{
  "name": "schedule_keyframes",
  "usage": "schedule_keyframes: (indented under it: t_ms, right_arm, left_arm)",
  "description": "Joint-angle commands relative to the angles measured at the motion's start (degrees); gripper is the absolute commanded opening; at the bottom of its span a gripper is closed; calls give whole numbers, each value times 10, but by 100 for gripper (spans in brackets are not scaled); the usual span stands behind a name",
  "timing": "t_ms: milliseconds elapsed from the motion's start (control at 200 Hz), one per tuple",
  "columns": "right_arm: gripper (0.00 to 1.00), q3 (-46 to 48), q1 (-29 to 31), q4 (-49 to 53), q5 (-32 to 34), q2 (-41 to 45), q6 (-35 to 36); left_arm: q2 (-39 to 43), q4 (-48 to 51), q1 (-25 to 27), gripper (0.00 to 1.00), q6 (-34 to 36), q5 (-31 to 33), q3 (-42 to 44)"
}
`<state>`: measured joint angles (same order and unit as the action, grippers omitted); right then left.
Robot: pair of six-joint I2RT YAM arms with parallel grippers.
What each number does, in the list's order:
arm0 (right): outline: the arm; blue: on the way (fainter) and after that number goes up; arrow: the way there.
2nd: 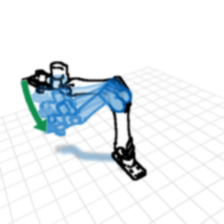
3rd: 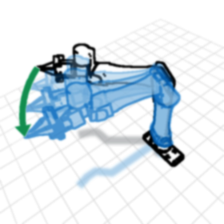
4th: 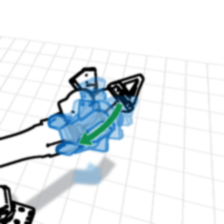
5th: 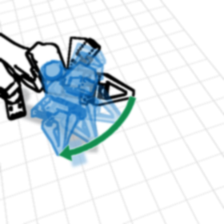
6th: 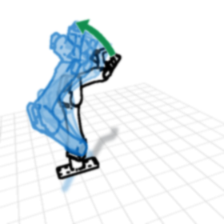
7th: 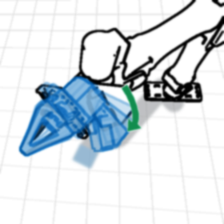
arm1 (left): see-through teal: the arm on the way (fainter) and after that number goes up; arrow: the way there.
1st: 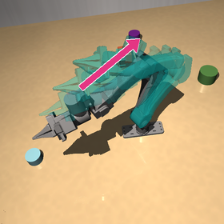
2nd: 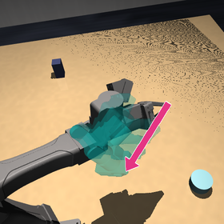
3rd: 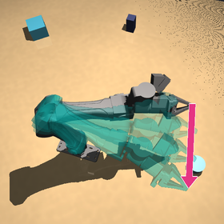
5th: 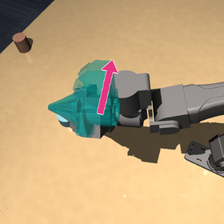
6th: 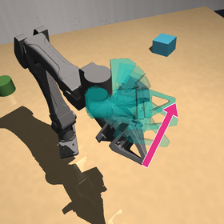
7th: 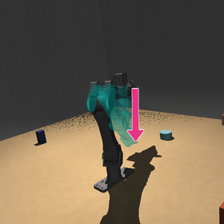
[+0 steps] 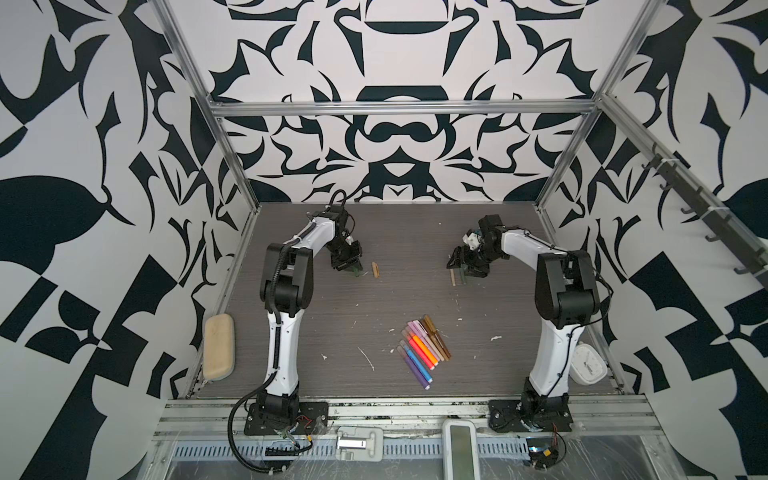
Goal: Open the pen caps
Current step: 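Release the green pen beside the tan pen while the left gripper lowers the green cap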
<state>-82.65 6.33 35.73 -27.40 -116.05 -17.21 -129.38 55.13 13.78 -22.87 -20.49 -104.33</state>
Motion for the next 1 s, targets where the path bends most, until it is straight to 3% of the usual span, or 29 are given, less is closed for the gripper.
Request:
schedule_keyframes:
  t_ms: [0,555,995]
  right_arm:
    - [75,-2,-3,0,-1,42,-7]
    - [71,10,-1,1,-9,94,-31]
    - [69,64,-2,-11,-12,119,-35]
  left_arm:
    - [24,15,-1,5,3,-7,10]
    - [19,4,1,6,-8,-13,6]
    - [3,-6,12,29,-19,-27,-10]
